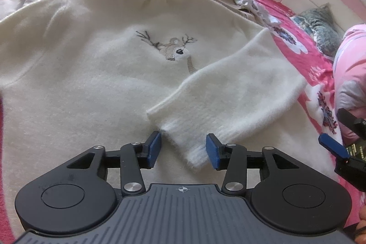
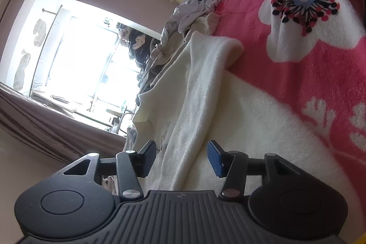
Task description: Fold clothes
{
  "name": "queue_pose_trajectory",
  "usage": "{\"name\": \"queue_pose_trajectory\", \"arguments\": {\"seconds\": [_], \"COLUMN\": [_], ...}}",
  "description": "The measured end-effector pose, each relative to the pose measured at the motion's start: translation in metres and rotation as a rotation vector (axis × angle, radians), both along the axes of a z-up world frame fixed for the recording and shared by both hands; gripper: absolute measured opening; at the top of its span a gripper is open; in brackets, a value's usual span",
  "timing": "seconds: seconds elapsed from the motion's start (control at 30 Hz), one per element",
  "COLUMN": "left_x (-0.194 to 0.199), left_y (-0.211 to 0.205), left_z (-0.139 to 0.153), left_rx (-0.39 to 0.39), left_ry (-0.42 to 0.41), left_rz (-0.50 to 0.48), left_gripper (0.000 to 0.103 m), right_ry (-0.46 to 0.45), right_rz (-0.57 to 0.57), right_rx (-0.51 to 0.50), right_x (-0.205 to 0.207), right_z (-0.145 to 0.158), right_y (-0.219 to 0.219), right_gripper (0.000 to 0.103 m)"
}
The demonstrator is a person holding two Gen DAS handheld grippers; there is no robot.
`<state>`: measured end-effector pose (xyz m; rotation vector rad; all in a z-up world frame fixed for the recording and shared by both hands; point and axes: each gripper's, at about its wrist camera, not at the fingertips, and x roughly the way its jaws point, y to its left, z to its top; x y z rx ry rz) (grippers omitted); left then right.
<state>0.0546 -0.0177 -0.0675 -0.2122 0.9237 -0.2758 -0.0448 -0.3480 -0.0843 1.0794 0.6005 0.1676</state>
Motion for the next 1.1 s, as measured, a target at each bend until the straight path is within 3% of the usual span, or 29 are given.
{"name": "queue_pose_trajectory", "arguments": {"seconds": [0.13, 0.27, 0.37, 0.6, 0.8, 0.93, 1.1], "left_x": [-0.004, -0.009, -0.008, -0.004, -0.001, 0.001, 0.01], "left_y": [0.006, 0.015, 0.023, 0.049, 0.073, 0.082, 0.092], "left_z": [0.003, 0.005, 0.005, 0.006, 0.002, 0.001, -0.008], "left_rx": [-0.029, -0.054, -0.079, -0.144, -0.203, -0.252, -0.366], "left_ry": [-0.004, -0.032, -0.046, -0.069, -0.073, -0.06, 0.003], "left_rz": [0.0, -0.014, -0.023, 0.015, 0.033, 0.039, 0.042], "left_gripper": [0.043, 0.043, 0.043, 0.043, 0.043, 0.043, 0.043], "right_ry": [0.01, 0.008, 0.006, 0.233, 0.283, 0.318, 0.269], "right_rz": [-0.001, 0.102, 0.188, 0.26, 0.208, 0.18, 0.129], "right_rx": [-0.047, -0.147, -0.075, -0.02, 0.092, 0.151, 0.268], "right_x": [0.002, 0.016, 0.033, 0.075, 0.08, 0.084, 0.071], "right_z": [0.007, 0.026, 0.03, -0.009, -0.04, -0.051, -0.053], "right_y": [0.002, 0.021, 0.041, 0.089, 0.114, 0.123, 0.115], "right_gripper": [0.054, 0.054, 0.054, 0.052, 0.037, 0.01, 0.009]}}
